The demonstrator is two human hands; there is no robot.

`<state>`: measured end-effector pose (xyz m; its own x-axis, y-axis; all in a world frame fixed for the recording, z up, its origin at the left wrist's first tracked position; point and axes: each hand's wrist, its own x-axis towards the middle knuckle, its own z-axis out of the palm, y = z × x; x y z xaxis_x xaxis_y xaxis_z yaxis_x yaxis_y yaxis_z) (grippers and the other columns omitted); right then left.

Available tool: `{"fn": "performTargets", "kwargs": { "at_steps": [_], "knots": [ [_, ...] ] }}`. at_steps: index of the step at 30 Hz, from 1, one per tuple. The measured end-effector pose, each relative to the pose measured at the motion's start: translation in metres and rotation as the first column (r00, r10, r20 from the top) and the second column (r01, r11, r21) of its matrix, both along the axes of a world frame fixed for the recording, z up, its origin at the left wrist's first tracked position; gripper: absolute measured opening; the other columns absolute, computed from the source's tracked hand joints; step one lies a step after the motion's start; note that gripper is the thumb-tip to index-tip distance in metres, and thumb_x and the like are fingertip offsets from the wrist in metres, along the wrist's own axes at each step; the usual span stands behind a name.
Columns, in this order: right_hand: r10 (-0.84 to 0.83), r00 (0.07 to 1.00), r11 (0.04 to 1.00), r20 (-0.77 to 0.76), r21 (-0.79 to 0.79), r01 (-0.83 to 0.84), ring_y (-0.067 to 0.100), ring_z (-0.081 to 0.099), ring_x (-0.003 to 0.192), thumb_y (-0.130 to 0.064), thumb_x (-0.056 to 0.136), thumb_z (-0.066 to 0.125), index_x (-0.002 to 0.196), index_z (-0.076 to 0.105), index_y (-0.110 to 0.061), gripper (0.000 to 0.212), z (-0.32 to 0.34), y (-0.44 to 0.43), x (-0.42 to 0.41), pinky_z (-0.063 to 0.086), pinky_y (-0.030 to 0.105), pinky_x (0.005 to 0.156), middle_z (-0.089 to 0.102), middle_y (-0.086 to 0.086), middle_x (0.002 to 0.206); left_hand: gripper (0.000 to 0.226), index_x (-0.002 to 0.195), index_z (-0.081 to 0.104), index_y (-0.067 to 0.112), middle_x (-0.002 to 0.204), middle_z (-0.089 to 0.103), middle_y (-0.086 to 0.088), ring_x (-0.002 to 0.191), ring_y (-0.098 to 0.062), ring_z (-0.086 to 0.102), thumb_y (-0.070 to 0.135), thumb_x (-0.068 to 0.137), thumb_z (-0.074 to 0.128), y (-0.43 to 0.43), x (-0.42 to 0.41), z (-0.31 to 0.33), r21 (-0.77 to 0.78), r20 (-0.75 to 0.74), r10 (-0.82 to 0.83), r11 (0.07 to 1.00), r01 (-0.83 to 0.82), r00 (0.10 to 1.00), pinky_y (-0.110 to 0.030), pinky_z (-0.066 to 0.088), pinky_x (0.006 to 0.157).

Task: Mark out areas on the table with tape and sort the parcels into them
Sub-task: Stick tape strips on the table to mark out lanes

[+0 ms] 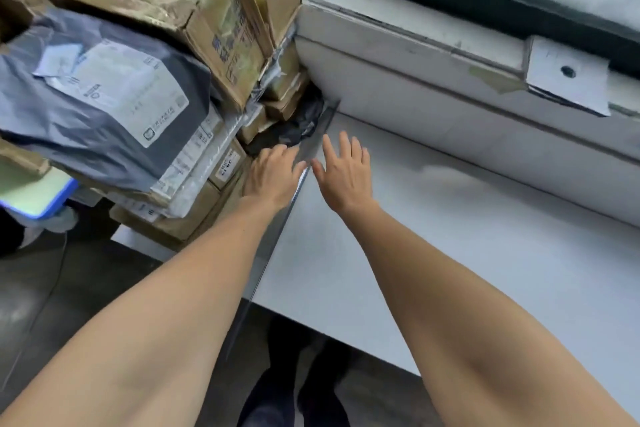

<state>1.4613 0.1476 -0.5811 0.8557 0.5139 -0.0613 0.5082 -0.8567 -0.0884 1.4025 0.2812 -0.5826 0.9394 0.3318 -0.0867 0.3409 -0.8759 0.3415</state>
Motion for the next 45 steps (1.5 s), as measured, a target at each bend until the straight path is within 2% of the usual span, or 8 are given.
{"fn": "performTargets", "kwargs": {
  "at_steps": [4, 8, 16, 20, 23, 29, 35, 45],
  "knots": [
    [0.009, 0.995, 1.000, -0.095, -0.012, -0.010, 0.032, 0.052, 0.113, -0.041, 0.104, 0.033, 0.138, 0.044, -0.018, 0.043, -0.025, 0.008, -0.011, 0.040, 0.041, 0.092, 0.054, 0.010, 0.129, 0.028, 0.100, 0.070, 0.014, 0.101, 0.068, -0.014, 0.094, -0.038, 0.063, 0.034, 0.096, 0.051, 0.003, -0.009, -0.026, -0.038, -0.149, 0.072, 0.996, -0.078, 0.986, -0.034, 0.043, 0.065],
    [0.059, 0.988, 0.993, -0.145, -0.093, -0.073, 0.032, 0.054, 0.110, -0.016, 0.098, 0.047, 0.132, 0.049, -0.016, 0.034, -0.031, 0.020, -0.011, 0.041, 0.039, 0.085, 0.054, 0.009, 0.122, 0.029, 0.091, 0.072, 0.014, 0.095, 0.068, -0.010, 0.090, -0.033, 0.063, 0.039, 0.090, 0.059, 0.004, -0.014, -0.039, -0.114, -0.323, 0.085, 0.985, -0.127, 0.943, -0.027, 0.039, 0.064],
    [0.325, 0.944, 0.851, -0.051, -0.419, -0.316, 0.035, 0.028, 0.138, -0.027, 0.090, 0.063, 0.130, 0.058, -0.023, 0.040, -0.032, 0.038, 0.012, 0.028, 0.047, 0.112, 0.039, 0.007, 0.146, 0.025, 0.069, 0.038, 0.024, 0.073, 0.052, -0.006, 0.066, -0.029, 0.048, 0.018, 0.089, 0.051, -0.009, -0.016, -0.039, -0.184, -0.364, 0.081, 0.970, -0.157, 0.928, -0.028, 0.032, 0.054],
    [0.414, 0.908, 0.802, -0.070, -0.444, -0.400, 0.028, 0.043, 0.124, -0.023, 0.092, 0.059, 0.124, 0.061, -0.023, 0.032, -0.028, 0.050, 0.026, 0.035, 0.038, 0.101, 0.056, 0.003, 0.128, 0.013, 0.095, 0.062, 0.019, 0.098, 0.065, -0.013, 0.087, -0.034, 0.060, 0.012, 0.089, 0.052, -0.017, -0.010, -0.037, -0.159, -0.332, 0.132, 0.968, -0.193, 0.934, -0.030, 0.037, 0.064],
    [0.249, 0.962, 0.913, -0.116, -0.304, -0.273, 0.029, 0.050, 0.115, -0.012, 0.091, 0.060, 0.123, 0.058, -0.016, 0.033, -0.028, 0.054, 0.029, 0.039, 0.037, 0.090, 0.052, 0.009, 0.125, 0.031, 0.122, 0.060, 0.012, 0.114, 0.065, -0.014, 0.102, -0.034, 0.061, 0.009, 0.092, 0.050, -0.022, -0.005, -0.038, -0.117, -0.340, 0.213, 0.957, -0.266, 0.916, -0.031, 0.038, 0.070],
    [-0.041, 0.982, 0.999, -0.187, -0.009, 0.040, 0.035, 0.057, 0.100, 0.000, 0.089, 0.060, 0.116, 0.054, -0.005, 0.028, -0.035, 0.064, 0.027, 0.041, 0.038, 0.071, 0.051, 0.015, 0.117, 0.026, 0.115, 0.060, 0.007, 0.115, 0.064, -0.014, 0.106, -0.032, 0.060, 0.003, 0.093, 0.047, -0.026, 0.001, -0.031, -0.069, -0.379, 0.265, 0.947, -0.313, 0.886, -0.032, 0.041, 0.072],
    [-0.460, 0.734, 0.763, -0.499, 0.201, 0.615, 0.033, 0.063, 0.094, -0.022, 0.096, 0.052, 0.106, 0.058, -0.006, 0.020, -0.032, 0.072, 0.034, 0.040, 0.032, 0.066, 0.066, 0.013, 0.107, 0.025, 0.106, 0.060, 0.007, 0.106, 0.064, -0.016, 0.096, -0.034, 0.060, -0.003, 0.092, 0.042, -0.029, -0.004, -0.010, -0.001, -0.315, 0.231, 0.970, -0.244, 0.921, -0.033, 0.039, 0.068],
    [-0.473, 0.758, 0.785, -0.448, 0.176, 0.594, 0.031, 0.053, 0.075, -0.012, 0.087, 0.054, 0.068, 0.043, -0.012, 0.022, -0.004, 0.066, 0.038, 0.037, 0.030, 0.061, 0.054, 0.007, 0.080, 0.026, 0.106, 0.061, 0.011, 0.115, 0.064, -0.010, 0.119, -0.030, 0.053, 0.001, 0.091, 0.041, -0.050, -0.001, 0.036, -0.121, -0.339, 0.180, 0.965, -0.233, 0.923, -0.033, 0.044, 0.080]
  ]
}}
